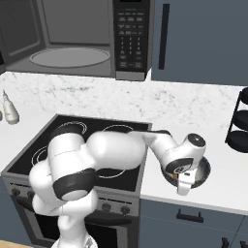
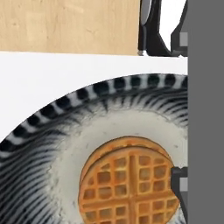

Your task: Open the microwave, place the bowl with waffle inside the microwave, then close the microwave door and turn it on.

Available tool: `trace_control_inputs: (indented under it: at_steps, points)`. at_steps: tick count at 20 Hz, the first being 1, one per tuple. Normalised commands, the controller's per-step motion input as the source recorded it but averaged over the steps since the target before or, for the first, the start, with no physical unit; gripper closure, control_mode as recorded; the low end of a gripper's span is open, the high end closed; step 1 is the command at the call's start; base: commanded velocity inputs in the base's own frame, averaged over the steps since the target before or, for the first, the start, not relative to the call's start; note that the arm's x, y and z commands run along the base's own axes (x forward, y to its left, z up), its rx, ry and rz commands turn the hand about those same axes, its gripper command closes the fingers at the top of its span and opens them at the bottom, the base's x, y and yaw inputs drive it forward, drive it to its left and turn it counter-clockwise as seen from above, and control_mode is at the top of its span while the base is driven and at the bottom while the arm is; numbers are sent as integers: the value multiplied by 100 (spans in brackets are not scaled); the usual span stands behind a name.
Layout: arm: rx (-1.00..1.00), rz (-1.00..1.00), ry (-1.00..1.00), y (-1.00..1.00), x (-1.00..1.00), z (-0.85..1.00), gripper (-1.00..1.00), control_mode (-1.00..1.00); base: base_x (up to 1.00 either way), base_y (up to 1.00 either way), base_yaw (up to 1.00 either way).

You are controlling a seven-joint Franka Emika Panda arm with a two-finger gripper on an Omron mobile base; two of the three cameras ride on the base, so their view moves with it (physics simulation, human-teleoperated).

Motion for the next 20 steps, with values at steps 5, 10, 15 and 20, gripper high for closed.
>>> trace_control_inputs:
  at_steps: [5, 10, 15, 20]
  points:
    - [-1, -3, 0, 0, 0, -22, -100, -100, 0, 0, 0]
    - [-1, -1, 0, 0, 0, -16, -100, -100, 0, 0, 0]
    - [0, 0, 0, 0, 0, 0, 100, -100, 0, 0, 0]
    - [0, 0, 0, 0, 0, 0, 100, -100, 0, 0, 0]
